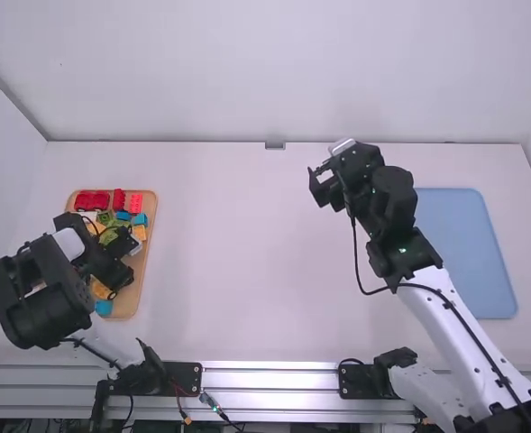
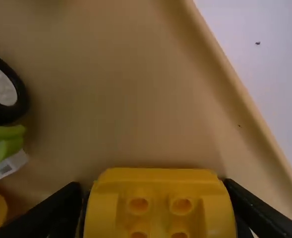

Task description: Assemble lego blocks to make yellow taxi

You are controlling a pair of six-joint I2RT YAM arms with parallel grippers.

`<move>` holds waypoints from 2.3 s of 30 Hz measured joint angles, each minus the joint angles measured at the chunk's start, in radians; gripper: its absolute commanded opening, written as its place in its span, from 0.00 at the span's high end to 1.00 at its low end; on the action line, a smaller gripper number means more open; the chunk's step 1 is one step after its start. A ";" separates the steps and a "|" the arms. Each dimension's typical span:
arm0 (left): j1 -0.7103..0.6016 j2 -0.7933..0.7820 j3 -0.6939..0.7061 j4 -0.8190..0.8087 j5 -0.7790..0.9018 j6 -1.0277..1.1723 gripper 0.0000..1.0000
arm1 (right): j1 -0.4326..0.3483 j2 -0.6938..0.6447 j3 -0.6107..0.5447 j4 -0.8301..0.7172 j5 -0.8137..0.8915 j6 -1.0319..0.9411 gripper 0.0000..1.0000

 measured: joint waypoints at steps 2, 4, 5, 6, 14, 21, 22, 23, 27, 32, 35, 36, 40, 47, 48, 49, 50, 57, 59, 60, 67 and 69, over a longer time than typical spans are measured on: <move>0.000 0.000 0.000 0.000 0.001 0.009 0.34 | 0.000 0.000 0.000 0.000 -0.001 0.000 0.01; 0.000 0.000 0.000 -0.003 0.003 0.019 0.36 | 0.001 0.000 0.000 -0.001 -0.002 0.000 0.01; 0.000 0.000 0.000 -0.003 0.004 0.019 0.37 | 0.002 0.000 0.000 0.000 -0.002 0.000 0.01; 0.000 0.000 0.000 -0.003 0.003 0.019 0.38 | 0.002 0.000 0.000 -0.001 0.000 0.000 0.01; 0.000 0.000 0.040 -0.087 0.003 -0.073 0.44 | 0.002 0.000 0.000 -0.001 -0.003 0.000 0.01; -0.036 0.000 0.215 -0.214 0.025 -0.198 0.46 | 0.002 0.000 0.000 -0.001 -0.005 0.000 0.01; -0.053 0.000 0.243 -0.222 0.045 -0.209 0.45 | 0.002 0.000 0.000 -0.002 -0.005 0.000 0.01; -0.060 0.000 0.252 -0.226 0.054 -0.212 0.46 | 0.002 0.000 0.000 -0.001 -0.001 0.000 0.01; -0.134 0.000 0.312 -0.245 0.130 -0.222 0.50 | 0.002 0.000 0.000 -0.002 -0.004 0.000 0.01; -0.303 0.000 0.336 -0.235 0.178 -0.222 0.50 | 0.002 0.000 0.000 -0.002 -0.003 0.000 0.01; -0.428 0.000 0.336 -0.217 0.188 -0.222 0.48 | 0.002 0.000 0.000 -0.002 -0.003 0.000 0.01; -0.465 0.000 0.336 -0.214 0.188 -0.222 0.48 | 0.002 0.000 0.000 -0.002 -0.002 0.000 0.01; -0.678 0.000 0.336 -0.215 0.195 -0.222 0.53 | 0.002 0.000 0.000 -0.005 -0.004 0.000 0.01; -0.997 0.000 0.336 -0.171 0.191 -0.246 0.51 | -0.005 0.000 0.000 -0.010 0.061 0.007 0.01; -1.040 0.000 0.336 -0.142 0.180 -0.266 0.51 | -0.012 0.000 0.000 -0.016 0.084 0.023 0.01; -1.055 0.000 0.336 -0.131 0.175 -0.275 0.51 | -0.014 0.000 0.000 -0.019 0.091 0.027 0.01; -1.088 0.000 0.333 -0.104 0.158 -0.296 0.50 | -0.028 0.000 0.000 -0.033 0.118 0.053 0.01; -1.218 0.030 0.311 -0.054 0.093 -0.404 0.45 | -0.108 -0.010 0.001 -0.183 0.165 0.116 0.01; -1.226 0.048 0.306 -0.035 0.089 -0.428 0.46 | -0.116 -0.031 0.001 -0.243 0.150 0.109 0.01; -1.226 0.056 0.306 -0.032 0.090 -0.433 0.46 | -0.116 -0.043 0.001 -0.267 0.144 0.108 0.01; -1.226 0.114 0.306 -0.040 0.116 -0.454 0.48 | -0.116 -0.128 0.000 -0.339 0.109 0.099 0.01; -1.226 0.131 0.306 -0.041 0.115 -0.453 0.50 | -0.116 -0.144 -0.022 -0.291 0.106 0.094 0.01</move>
